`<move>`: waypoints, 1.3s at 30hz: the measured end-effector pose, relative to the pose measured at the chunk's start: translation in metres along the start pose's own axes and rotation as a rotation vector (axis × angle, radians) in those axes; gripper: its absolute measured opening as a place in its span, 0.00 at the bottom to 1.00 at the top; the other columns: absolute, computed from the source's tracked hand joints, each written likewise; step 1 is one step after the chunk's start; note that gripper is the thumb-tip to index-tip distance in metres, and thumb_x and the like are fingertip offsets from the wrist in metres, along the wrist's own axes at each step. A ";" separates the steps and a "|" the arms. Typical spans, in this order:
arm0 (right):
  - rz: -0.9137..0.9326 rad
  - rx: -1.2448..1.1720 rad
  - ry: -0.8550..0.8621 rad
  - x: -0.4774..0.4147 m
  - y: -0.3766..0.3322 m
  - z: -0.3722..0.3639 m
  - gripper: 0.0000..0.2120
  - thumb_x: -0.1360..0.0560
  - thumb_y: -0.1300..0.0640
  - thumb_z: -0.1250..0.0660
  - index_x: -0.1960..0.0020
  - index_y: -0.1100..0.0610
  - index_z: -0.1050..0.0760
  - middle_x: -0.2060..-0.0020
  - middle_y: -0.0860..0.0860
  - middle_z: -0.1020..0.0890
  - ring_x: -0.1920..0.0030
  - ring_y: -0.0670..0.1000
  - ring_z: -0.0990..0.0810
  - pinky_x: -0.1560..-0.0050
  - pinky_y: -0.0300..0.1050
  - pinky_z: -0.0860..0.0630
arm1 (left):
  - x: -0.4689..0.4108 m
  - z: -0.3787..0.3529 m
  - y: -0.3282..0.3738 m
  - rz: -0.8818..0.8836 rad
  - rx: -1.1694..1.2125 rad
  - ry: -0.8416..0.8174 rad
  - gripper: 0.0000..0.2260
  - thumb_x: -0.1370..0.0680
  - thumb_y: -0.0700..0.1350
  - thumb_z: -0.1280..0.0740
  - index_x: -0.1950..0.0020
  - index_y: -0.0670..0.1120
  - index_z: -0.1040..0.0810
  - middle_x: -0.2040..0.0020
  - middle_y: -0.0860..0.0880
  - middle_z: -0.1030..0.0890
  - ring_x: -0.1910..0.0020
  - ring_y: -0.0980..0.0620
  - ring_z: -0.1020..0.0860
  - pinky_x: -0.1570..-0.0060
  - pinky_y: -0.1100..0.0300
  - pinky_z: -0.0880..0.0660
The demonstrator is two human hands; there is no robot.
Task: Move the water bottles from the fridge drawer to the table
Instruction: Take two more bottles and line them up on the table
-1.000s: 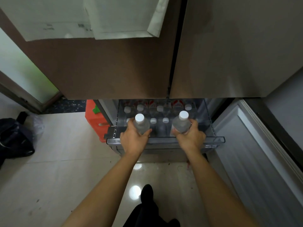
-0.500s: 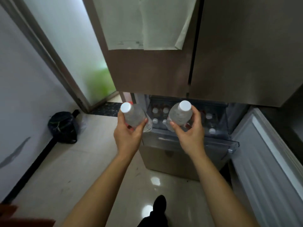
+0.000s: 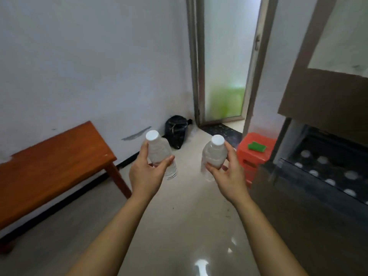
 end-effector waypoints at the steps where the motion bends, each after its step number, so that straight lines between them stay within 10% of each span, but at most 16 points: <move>1: 0.011 0.013 -0.048 0.000 -0.008 -0.028 0.39 0.29 0.58 0.24 0.31 0.29 0.39 0.39 0.24 0.28 0.35 0.41 0.27 0.33 0.54 0.26 | -0.005 0.026 -0.014 0.015 -0.015 0.035 0.34 0.31 0.56 0.23 0.28 0.57 0.32 0.41 0.54 0.19 0.46 0.56 0.20 0.45 0.50 0.20; 8: 0.075 0.044 -0.347 0.025 -0.048 -0.257 0.37 0.27 0.55 0.25 0.33 0.25 0.42 0.40 0.26 0.29 0.39 0.33 0.27 0.38 0.39 0.28 | -0.025 0.209 -0.142 0.184 -0.066 0.221 0.36 0.31 0.57 0.23 0.26 0.58 0.34 0.39 0.57 0.21 0.43 0.55 0.23 0.45 0.49 0.21; 17: -0.003 -0.059 -0.719 0.059 -0.096 -0.517 0.36 0.29 0.52 0.23 0.30 0.37 0.39 0.37 0.41 0.25 0.35 0.46 0.25 0.35 0.49 0.24 | -0.061 0.402 -0.288 0.388 -0.071 0.399 0.38 0.33 0.50 0.20 0.27 0.56 0.32 0.36 0.56 0.23 0.37 0.52 0.25 0.38 0.46 0.24; 29: 0.144 0.000 -0.899 -0.028 -0.068 -0.754 0.34 0.28 0.50 0.24 0.31 0.34 0.41 0.41 0.28 0.27 0.41 0.33 0.26 0.47 0.31 0.27 | -0.197 0.488 -0.438 0.480 -0.202 0.508 0.37 0.35 0.54 0.19 0.30 0.56 0.32 0.36 0.55 0.23 0.37 0.51 0.24 0.41 0.44 0.23; 39: 0.283 0.090 -0.915 -0.169 -0.094 -0.953 0.43 0.27 0.50 0.25 0.20 0.49 0.46 0.26 0.48 0.31 0.28 0.48 0.32 0.32 0.44 0.31 | -0.385 0.556 -0.513 0.408 -0.326 0.513 0.36 0.36 0.46 0.18 0.32 0.46 0.28 0.36 0.48 0.29 0.42 0.54 0.28 0.44 0.56 0.28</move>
Point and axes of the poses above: each hand's wrist, its own x-axis away from the middle knuckle, its own z-axis out of the back of the hand, y = z × x, the point moved 2 cm from there along -x, towards the middle knuckle
